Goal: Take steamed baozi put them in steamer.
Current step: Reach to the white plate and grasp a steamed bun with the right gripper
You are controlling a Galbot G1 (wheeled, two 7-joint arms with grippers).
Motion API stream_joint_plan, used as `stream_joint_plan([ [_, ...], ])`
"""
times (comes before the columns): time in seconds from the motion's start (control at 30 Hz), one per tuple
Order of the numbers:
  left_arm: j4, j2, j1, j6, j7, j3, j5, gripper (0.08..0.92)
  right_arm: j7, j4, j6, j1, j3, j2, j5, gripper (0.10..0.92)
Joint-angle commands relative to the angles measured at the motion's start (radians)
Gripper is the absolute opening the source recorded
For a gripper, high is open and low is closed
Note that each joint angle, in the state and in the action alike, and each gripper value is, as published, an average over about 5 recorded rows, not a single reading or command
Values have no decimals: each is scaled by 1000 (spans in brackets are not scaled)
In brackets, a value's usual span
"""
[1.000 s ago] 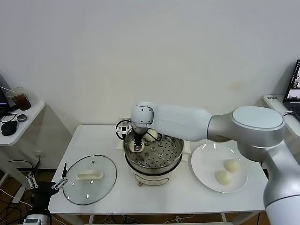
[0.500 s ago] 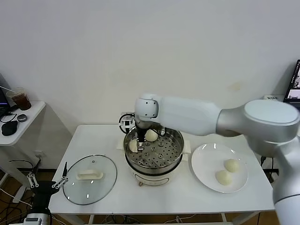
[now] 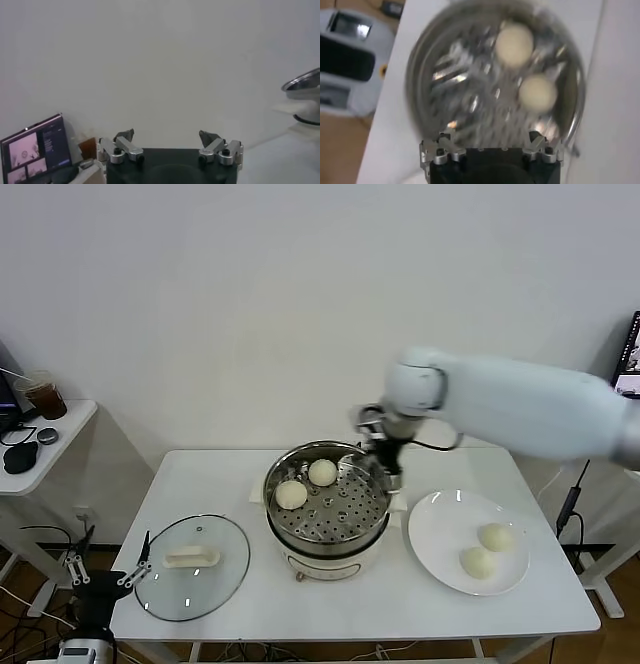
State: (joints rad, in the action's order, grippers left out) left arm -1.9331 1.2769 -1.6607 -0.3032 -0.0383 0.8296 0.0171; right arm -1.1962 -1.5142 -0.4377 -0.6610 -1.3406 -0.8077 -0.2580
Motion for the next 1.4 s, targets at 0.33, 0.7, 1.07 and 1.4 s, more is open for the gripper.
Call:
stream_joint_plan([
  [0.33, 0, 7, -21, -1, -1, 11, 9, 823, -23, -38, 202, 456, 288, 414, 376, 823],
  [0.7, 0, 15, -38, -2, 0, 28, 13, 823, 44, 43, 210, 724, 481, 359, 432, 823],
  [1.07, 2, 21, -45, -6, -1, 35, 13, 823, 120, 108, 214, 825, 562, 279, 458, 804],
  [1.4, 4, 19, -45, -6, -2, 41, 12, 823, 152, 146, 197, 870, 605, 225, 465, 757],
])
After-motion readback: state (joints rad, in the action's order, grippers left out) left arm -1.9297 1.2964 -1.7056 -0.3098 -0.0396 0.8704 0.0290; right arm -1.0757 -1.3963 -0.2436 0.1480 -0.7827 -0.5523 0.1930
